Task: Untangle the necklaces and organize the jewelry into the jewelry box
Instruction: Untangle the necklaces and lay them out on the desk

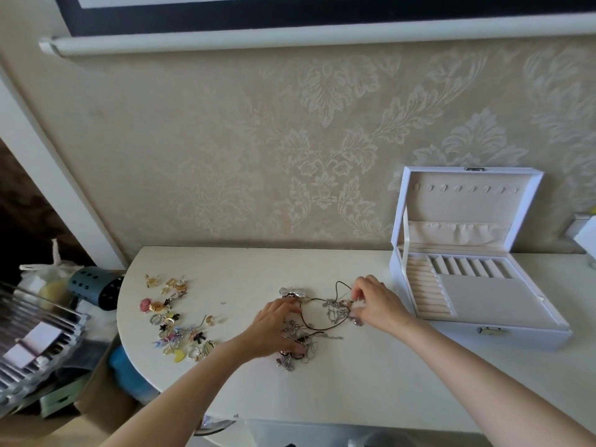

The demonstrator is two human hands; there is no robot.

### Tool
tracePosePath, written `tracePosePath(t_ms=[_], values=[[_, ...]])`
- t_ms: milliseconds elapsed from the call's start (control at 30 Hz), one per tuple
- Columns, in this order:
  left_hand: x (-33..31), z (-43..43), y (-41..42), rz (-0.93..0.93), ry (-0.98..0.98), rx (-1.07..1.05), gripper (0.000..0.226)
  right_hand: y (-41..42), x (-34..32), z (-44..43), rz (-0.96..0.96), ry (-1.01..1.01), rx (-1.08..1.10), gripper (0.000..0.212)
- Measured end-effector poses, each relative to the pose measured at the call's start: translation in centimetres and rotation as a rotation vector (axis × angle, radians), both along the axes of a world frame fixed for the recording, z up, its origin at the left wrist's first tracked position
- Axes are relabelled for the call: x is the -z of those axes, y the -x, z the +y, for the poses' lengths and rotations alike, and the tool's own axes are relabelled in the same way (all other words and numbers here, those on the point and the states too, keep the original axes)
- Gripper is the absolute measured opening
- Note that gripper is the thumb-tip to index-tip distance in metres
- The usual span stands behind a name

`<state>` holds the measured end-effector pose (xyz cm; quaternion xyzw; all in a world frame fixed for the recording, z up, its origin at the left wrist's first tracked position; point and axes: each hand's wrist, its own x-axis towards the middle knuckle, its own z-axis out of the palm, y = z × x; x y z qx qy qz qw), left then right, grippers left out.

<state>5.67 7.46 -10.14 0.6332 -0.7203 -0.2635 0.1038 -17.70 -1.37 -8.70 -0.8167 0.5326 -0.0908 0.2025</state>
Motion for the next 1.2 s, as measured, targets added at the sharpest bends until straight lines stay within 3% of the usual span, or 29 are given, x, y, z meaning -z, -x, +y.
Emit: tracePosePath(t_ms=[100, 267, 333, 467, 567, 700, 800, 967, 1067, 1200], values=[[0.1, 0.0, 0.1, -0.071, -0.05, 0.042, 0.112, -0.1, 0.1, 0.3, 0.062, -0.015, 0.014, 0.019], [0.9, 0.1, 0.2, -0.126, 0.015, 0.068, 0.124, -0.5, -0.4, 0.7, 0.111, -0.096, -0.035, 0.022], [1.0, 0.2, 0.3, -0.122, 0.019, 0.065, 0.117, -0.5, -0.9, 0.6, -0.103, -0.222, 0.021, 0.016], [0.7, 0.3, 0.6, -0.077, 0.009, 0.048, 0.112, -0.6, -3.0, 0.6, -0.764, -0.459, 0.123, 0.016], [0.8, 0.2, 0.7, -0.067, 0.002, 0.03, 0.101, -0.8, -4.1, 0.5, -0.98, -0.488, 0.168, 0.02], [1.5, 0.1, 0.4, 0.05, 0.109, -0.079, 0.046, -0.9, -4.4, 0.3, -1.145, -0.499, 0.234, 0.024], [1.8, -0.1, 0.0, 0.09, 0.26, -0.182, 0.025, -0.5, -4.1, 0.3, -1.148, -0.496, 0.292, 0.02], [0.4, -0.4, 0.0, 0.239, 0.312, -0.441, 0.01, 0.1, -3.3, 0.5, -0.996, -0.476, 0.305, 0.01], [-0.2, -0.4, 0.4, 0.242, 0.236, -0.423, 0.004, 0.0, -3.4, 0.6, -0.943, -0.5, 0.275, 0.004], [-0.9, -0.1, 1.5, 0.068, 0.188, -0.264, 0.012, -0.5, -3.8, 0.6, -0.946, -0.504, 0.266, 0.008]])
